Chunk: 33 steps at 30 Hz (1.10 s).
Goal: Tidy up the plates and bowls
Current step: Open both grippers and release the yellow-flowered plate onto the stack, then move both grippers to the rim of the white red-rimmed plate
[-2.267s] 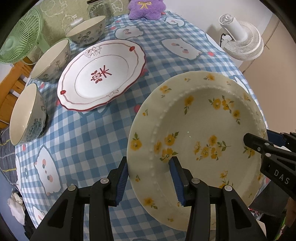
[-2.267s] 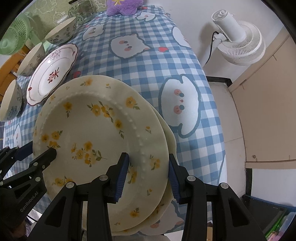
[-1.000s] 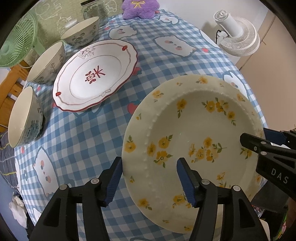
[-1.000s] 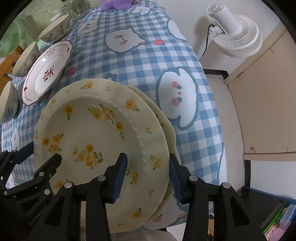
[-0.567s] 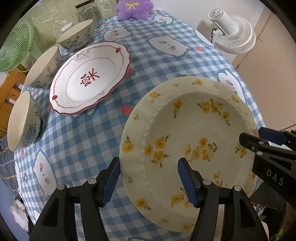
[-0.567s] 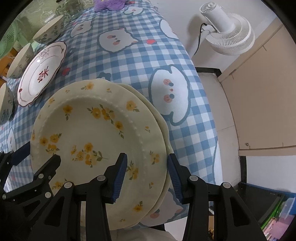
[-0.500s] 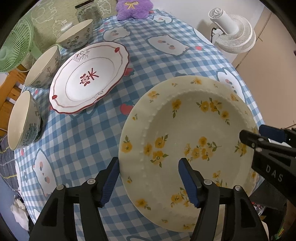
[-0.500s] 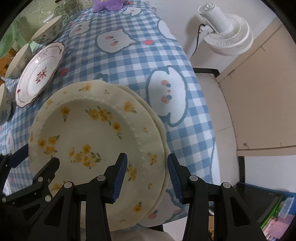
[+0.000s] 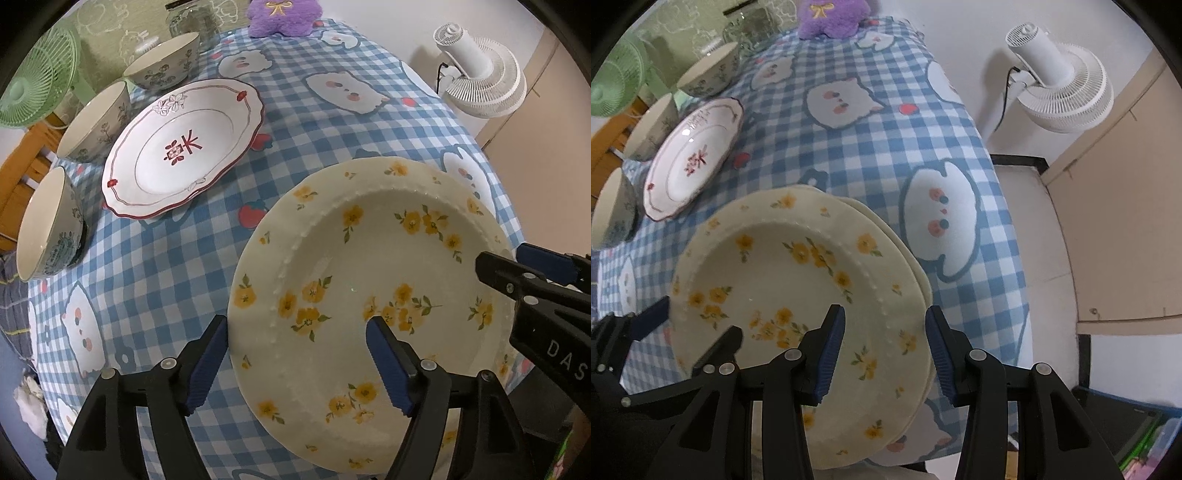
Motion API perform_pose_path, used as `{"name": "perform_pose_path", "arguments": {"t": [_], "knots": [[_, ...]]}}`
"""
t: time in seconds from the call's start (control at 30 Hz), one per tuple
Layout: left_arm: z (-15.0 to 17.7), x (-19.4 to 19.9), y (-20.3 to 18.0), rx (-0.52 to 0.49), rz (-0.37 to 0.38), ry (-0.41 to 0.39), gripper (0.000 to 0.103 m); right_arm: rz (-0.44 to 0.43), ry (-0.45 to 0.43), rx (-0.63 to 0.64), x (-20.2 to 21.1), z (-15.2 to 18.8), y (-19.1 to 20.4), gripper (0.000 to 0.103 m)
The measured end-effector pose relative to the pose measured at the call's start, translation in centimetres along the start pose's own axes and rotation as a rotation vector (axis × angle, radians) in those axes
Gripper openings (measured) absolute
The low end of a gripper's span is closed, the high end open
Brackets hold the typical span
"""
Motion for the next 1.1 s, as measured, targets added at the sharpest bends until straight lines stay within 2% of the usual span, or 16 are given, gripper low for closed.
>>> {"name": "perform_pose_path", "arguments": {"t": [0.1,0.17,0.23,0.67,0.87,1.1], "knots": [[0.1,0.3,0.3,-0.007,0.008,0.002,0.078,-0.038,-0.016,0.01,0.6,-0.3,1.0,0.054],[0.1,0.7,0.7,-0.004,0.002,-0.007,0.083,-0.046,-0.031,0.016,1.0,-0.4,1.7,0.063],[0.1,1.2,1.3,0.004,0.007,-0.008,0.083,-0.053,-0.045,0.025,1.6,-0.7,2.4,0.067],[-1.2,5.6,5.9,0.078,0.032,-0.078,0.083,-0.078,-0.111,0.125,5.8,-3.0,8.0,0.07],[-2.3,8.2,8.5,0.12,0.006,-0.14,0.083,-0.086,-0.157,0.159,7.8,-4.2,10.5,0.07],[-3.7,9.7,10.1,0.141,0.015,-0.182,0.083,-0.094,-0.211,0.186,9.7,-5.6,12.8,0.07]]}}
Point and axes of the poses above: each gripper's, at about its wrist camera, not at the fingertips, and x roughly against the way its jaws point, y to its left, z to its underside, the point moved 8 cm from there along -x, roughly the way its jaws point, and after that the axes turned 14 degrees about y, right-handed, at the moved point
